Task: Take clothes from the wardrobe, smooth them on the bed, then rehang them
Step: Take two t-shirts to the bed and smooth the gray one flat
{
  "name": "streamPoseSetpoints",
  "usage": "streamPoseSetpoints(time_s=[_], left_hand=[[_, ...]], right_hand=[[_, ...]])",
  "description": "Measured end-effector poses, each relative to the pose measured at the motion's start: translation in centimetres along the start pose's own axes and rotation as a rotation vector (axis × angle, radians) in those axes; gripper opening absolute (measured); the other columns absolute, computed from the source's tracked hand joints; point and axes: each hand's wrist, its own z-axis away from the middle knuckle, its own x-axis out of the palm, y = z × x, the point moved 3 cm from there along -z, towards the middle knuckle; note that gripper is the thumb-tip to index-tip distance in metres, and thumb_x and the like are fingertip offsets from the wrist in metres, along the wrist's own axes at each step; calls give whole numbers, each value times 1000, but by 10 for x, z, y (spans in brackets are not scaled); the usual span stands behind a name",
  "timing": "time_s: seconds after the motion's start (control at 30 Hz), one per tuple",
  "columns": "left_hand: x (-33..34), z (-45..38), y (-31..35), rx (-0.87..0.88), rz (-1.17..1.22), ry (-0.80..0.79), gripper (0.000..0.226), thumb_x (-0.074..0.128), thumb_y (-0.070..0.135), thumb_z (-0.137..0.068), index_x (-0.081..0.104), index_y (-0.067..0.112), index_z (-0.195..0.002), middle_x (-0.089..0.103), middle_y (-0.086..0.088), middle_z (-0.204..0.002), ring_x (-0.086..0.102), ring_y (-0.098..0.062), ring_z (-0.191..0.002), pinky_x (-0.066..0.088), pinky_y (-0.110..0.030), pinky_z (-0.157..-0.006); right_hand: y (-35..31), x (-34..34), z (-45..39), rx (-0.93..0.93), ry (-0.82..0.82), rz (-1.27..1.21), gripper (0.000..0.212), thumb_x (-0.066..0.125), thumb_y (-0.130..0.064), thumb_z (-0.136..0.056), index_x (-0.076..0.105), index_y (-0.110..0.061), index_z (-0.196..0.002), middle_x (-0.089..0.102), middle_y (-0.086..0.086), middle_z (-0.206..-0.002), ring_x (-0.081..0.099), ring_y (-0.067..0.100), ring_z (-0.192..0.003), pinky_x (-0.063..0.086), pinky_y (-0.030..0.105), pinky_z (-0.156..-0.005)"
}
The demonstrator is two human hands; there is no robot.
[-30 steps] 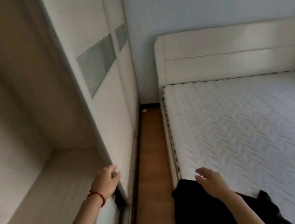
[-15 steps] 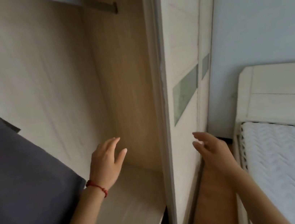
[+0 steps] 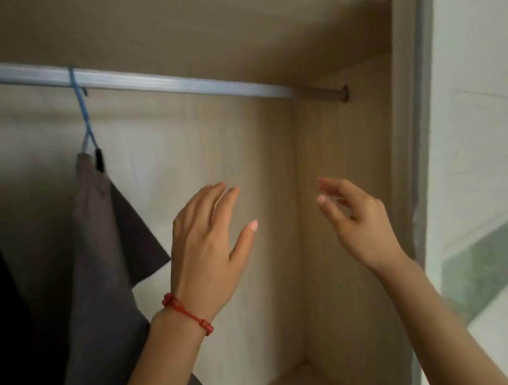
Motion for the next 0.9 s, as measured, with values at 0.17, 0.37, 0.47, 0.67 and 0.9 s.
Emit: streamPoseSetpoints(time_s=[0.17,0.37,0.47,0.67,0.9], left_hand=[[-54,-31,-9,13,-228,121,46,46,33,-86,57,4,-121,58,-16,-126,51,-33,-121,35,-40,-103],[-110,-37,-29,-6,-536,123,45,47,31,-85,59,4,-118,59,-17,-124,52,-35,-119,38,-44,-100],[-140,-35,-48,-41,-666,146,45,46,33,-85,59,6,-119,58,-16,-125,51,-33,-121,36,-42,-100],[-182,-36,-109,-307,-774,172,48,55,30,-84,51,8,-127,51,-16,-133,43,-34,-127,35,-45,-100],[-171,-33,-168,-787,-491,75,51,56,31,-86,47,8,-130,56,-18,-129,52,-35,-119,44,-41,-98]], right_hand=[[-34,46,-52,-128,-90,-214,30,54,-24,-92,58,-16,-120,64,2,-119,60,16,-108,47,32,-95],[-95,112,-66,-215,-228,-412,34,50,-34,-92,54,-25,-125,58,-4,-127,50,4,-106,39,22,-87],[-124,138,-67,-192,-273,-510,35,49,-39,-92,55,-23,-123,60,-1,-124,55,13,-111,41,25,-88],[-174,184,-71,11,-504,-653,60,42,-66,-81,60,-9,-69,61,1,-67,58,16,-69,39,25,-60],[-201,220,-78,84,-704,-560,34,57,-42,-80,58,-8,-88,62,10,-94,61,28,-96,49,38,-84]])
